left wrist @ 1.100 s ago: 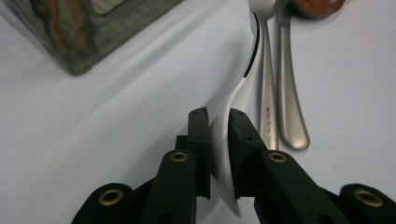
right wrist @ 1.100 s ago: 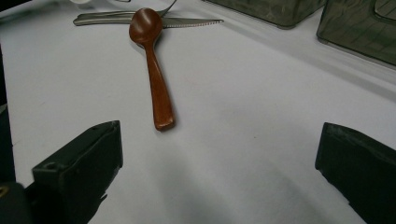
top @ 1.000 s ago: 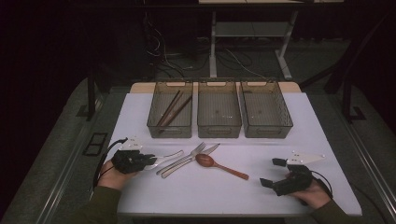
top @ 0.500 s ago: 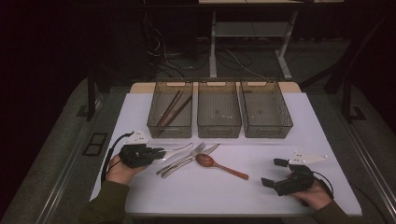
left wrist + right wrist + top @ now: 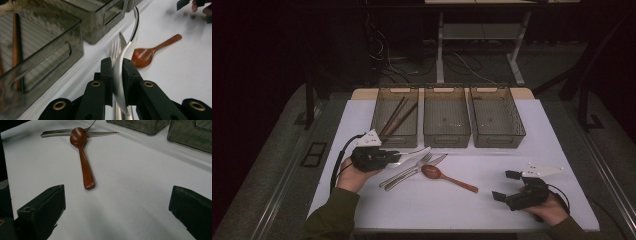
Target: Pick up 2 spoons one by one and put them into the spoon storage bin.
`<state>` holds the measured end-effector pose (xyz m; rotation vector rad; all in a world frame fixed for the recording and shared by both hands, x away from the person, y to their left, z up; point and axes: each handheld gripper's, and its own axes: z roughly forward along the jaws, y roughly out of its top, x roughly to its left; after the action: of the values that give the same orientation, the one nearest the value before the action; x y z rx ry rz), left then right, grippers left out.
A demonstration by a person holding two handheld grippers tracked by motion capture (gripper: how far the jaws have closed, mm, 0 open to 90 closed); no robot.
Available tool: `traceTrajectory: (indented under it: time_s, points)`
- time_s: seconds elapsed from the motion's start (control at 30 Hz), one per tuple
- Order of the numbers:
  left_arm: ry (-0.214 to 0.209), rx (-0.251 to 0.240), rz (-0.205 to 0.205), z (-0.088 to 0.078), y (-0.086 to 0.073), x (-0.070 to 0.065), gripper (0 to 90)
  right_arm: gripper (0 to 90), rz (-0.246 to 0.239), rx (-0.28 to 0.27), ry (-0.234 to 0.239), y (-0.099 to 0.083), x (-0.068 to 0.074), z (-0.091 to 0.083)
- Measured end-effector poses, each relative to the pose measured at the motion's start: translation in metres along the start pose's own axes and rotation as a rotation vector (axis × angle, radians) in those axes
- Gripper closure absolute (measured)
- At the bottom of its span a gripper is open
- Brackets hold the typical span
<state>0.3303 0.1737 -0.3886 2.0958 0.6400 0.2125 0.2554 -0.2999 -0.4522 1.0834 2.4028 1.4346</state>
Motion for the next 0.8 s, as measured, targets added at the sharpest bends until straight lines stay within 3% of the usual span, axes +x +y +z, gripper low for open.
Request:
traceTrajectory:
  time_s: [0.6, 0.8]
  points:
    - [-0.021, -0.045, 0.046, 0.032, 0.049, 0.002, 80.2, 0.6, -0.001, -0.008, 0.001, 0.0, -0.002, 0.001]
    - [-0.023, -0.04, 0.062, 0.046, 0.067, 0.005, 80.2, 0.6, 0.005, -0.004, 0.002, 0.0, -0.001, 0.001]
